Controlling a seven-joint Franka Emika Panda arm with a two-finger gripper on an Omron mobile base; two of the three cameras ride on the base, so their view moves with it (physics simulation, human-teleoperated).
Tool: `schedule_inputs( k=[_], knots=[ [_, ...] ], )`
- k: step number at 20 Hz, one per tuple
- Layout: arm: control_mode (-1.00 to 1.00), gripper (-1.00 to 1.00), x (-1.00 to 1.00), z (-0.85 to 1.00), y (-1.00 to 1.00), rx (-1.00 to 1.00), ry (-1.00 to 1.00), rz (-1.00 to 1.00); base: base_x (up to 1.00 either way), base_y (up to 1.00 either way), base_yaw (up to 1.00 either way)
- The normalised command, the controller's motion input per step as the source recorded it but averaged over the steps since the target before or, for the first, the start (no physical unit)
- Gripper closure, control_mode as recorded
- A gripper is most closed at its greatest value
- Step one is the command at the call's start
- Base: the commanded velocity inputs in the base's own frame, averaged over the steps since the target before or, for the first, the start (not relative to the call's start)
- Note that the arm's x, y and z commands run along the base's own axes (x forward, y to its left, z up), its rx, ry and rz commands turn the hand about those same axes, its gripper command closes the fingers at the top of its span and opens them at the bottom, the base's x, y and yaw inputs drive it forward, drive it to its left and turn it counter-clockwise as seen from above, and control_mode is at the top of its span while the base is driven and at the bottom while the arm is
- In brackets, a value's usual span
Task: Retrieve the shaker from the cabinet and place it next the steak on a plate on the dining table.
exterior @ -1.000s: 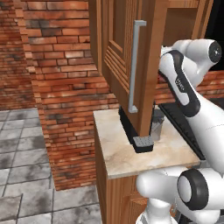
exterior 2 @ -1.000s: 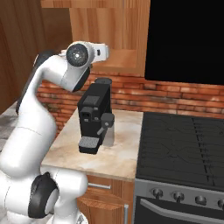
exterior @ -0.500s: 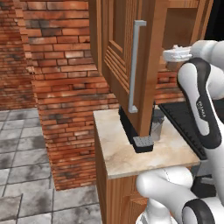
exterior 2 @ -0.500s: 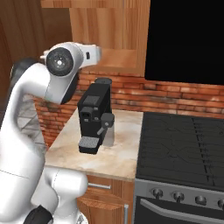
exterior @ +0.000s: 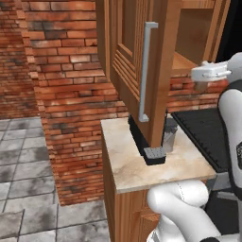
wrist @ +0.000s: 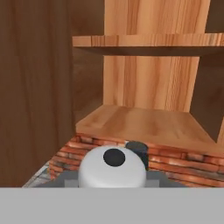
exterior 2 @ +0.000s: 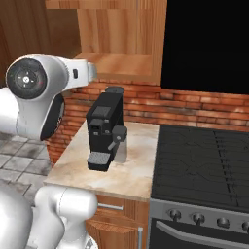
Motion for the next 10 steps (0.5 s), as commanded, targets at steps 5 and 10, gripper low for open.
schedule_inputs(
  k=[5,10],
  knots=[
    [1.0,1.0,0.0,0.0,0.0,0.0,0.0,0.0,-1.0,0.02,0.0],
    [1.0,1.0,0.0,0.0,0.0,0.0,0.0,0.0,-1.0,0.0,0.0]
  ],
)
